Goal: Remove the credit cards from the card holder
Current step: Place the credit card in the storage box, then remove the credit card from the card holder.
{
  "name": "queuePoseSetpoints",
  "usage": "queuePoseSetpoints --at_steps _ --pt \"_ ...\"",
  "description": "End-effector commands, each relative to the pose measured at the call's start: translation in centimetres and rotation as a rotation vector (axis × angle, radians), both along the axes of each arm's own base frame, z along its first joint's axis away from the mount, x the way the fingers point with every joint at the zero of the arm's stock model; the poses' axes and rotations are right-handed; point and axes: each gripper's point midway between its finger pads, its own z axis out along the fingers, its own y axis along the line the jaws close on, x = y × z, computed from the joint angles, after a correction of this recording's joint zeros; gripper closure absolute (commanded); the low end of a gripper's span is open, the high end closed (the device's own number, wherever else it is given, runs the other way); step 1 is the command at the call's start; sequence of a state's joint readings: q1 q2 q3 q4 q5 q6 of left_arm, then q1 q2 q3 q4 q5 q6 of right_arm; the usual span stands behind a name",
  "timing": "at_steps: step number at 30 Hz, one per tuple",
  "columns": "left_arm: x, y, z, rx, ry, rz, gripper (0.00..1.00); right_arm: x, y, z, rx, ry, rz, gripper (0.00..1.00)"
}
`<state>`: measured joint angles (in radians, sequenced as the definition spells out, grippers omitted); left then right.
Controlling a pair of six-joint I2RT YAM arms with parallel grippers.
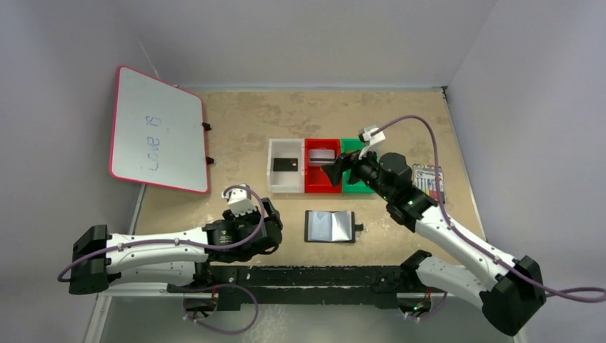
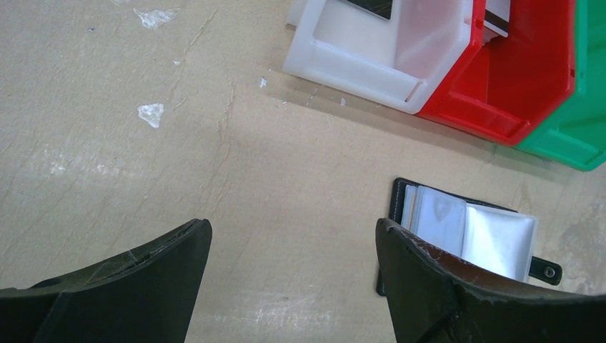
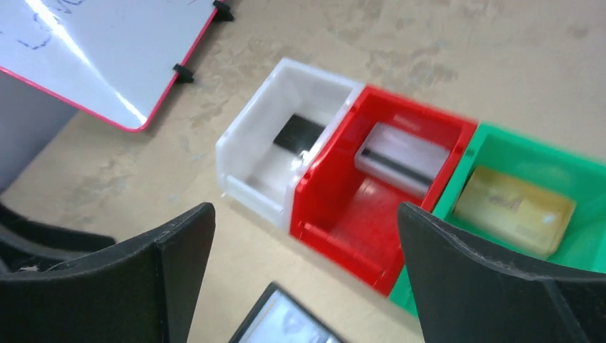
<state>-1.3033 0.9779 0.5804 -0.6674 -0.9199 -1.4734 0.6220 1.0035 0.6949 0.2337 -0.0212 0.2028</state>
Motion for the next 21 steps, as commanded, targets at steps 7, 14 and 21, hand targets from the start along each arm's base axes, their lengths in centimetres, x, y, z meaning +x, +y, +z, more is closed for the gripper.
queuePoseSetpoints --at_steps 7,14,21 --pt "0.9 -1.1 1.4 -0.070 -0.043 0.036 0.14 -7.3 0.4 -9.4 0.360 0.529 -0.045 0.22" --pt "0.9 -1.0 1.5 -0.065 -0.044 0.045 0.14 -9.3 0.7 -13.0 0.063 0.577 -0.206 0.29" --pt "1.1 1.6 3.4 0.039 -0.076 0.082 0.14 -11.0 1.7 -14.5 -0.134 0.576 -0.235 0.31"
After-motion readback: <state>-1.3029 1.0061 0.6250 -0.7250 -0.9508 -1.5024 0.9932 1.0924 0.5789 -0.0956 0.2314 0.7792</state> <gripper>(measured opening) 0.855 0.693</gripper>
